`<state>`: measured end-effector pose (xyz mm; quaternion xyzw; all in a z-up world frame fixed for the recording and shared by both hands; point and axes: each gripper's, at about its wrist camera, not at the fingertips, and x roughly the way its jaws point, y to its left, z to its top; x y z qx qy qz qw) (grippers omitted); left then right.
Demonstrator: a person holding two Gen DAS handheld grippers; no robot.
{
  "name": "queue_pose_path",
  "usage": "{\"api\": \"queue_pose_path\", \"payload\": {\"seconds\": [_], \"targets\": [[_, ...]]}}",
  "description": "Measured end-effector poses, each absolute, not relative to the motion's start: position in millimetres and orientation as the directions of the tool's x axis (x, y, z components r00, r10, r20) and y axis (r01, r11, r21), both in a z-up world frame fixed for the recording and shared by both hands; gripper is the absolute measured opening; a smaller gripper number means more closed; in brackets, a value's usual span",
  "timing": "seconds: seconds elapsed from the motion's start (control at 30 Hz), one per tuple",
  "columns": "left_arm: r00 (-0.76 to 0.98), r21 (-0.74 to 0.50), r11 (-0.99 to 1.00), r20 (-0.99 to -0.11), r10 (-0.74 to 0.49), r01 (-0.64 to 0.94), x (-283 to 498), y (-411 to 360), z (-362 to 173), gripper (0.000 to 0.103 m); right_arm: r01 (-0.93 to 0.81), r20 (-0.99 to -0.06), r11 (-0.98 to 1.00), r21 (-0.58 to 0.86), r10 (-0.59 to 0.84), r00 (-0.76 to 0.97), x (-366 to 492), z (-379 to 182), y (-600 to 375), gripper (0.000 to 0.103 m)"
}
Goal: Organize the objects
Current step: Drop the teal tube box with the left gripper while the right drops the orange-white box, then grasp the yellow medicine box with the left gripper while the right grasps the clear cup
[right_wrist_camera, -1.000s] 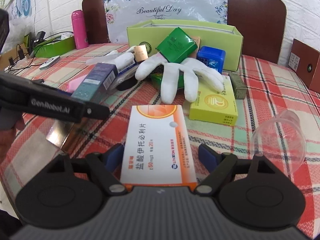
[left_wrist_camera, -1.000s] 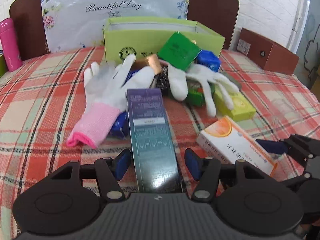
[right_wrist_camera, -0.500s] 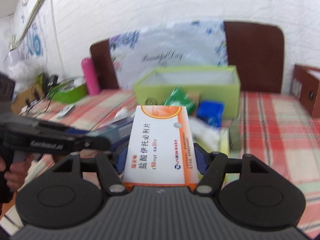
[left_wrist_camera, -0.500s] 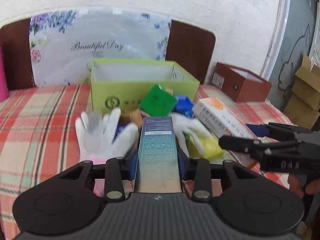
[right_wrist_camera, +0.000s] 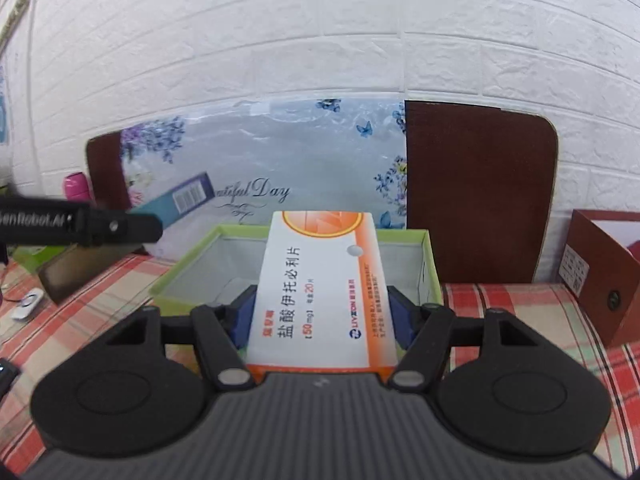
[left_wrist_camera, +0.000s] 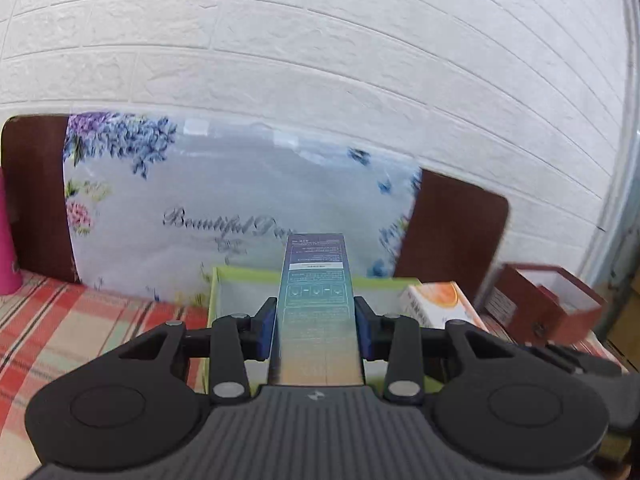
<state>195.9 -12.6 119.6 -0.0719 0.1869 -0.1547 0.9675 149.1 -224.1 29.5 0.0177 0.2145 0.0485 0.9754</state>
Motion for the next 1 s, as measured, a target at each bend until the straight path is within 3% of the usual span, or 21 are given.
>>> {"api": "queue_pose_path", "payload": {"seconds": [0.1,0.27,0.3,0.33,0.37,0.47,0.5,0.6,0.67,0.83,1.0], "targets": [[0.895,-0.196,0.946,-0.321,-0.309,0.257,229.2,-18.5,115.1,0.041,-0.048,-0.415,0.999,0.011,0.048,0.908,187.4,22.6,-217.1,0.065],[0.863,-0.231,0.939,-0.384,-0.328,0.254,263.9,-22.1,96.0,0.043,-0.019,-0.448,1.000,-0.007,0.014,0.894,235.7,4.9,-210.1,0.065],[0.859,-0.232,0.937,-0.387,-0.335,0.261,267.0,-22.0,91.2,0.050,-0.023,-0.467,1.000,0.002,0.021,0.884,243.7,-0.2,-209.1,0.065],[0.854,-0.233,0.938,-0.399,-0.335,0.259,269.6,-22.0,86.4,0.074,-0.037,-0.489,0.999,0.013,0.039,0.871,250.2,-5.6,-207.9,0.065],[0.857,-0.228,0.943,-0.407,-0.317,0.240,269.8,-20.9,83.3,0.087,-0.055,-0.521,0.998,0.023,0.059,0.851,256.4,-12.2,-206.0,0.067],[0.868,-0.214,0.959,-0.423,-0.262,0.186,266.7,-12.4,77.3,0.087,-0.092,-0.555,0.996,-0.009,0.072,0.829,258.4,-25.6,-201.7,0.090],[0.869,-0.229,0.956,-0.417,-0.267,0.184,262.2,-7.2,78.8,0.087,-0.093,-0.547,0.995,-0.040,0.056,0.835,254.8,-26.2,-201.2,0.093],[0.881,-0.256,0.952,-0.393,-0.264,0.171,238.1,3.0,91.1,0.087,-0.033,-0.503,0.992,-0.118,-0.031,0.863,233.4,-13.3,-203.6,0.095],[0.884,-0.256,0.950,-0.382,-0.269,0.179,215.5,4.9,102.7,0.087,0.013,-0.459,0.997,-0.071,-0.045,0.887,213.0,7.1,-214.2,0.101],[0.879,-0.179,0.958,-0.388,-0.276,0.222,153.8,-5.9,116.7,0.087,0.007,-0.336,0.997,0.071,0.017,0.942,139.3,56.7,-237.7,0.103],[0.876,-0.140,0.952,-0.375,-0.304,0.271,95.3,-15.8,101.0,0.087,-0.043,-0.244,0.995,0.085,0.063,0.968,56.6,68.5,-248.1,0.103]]}}
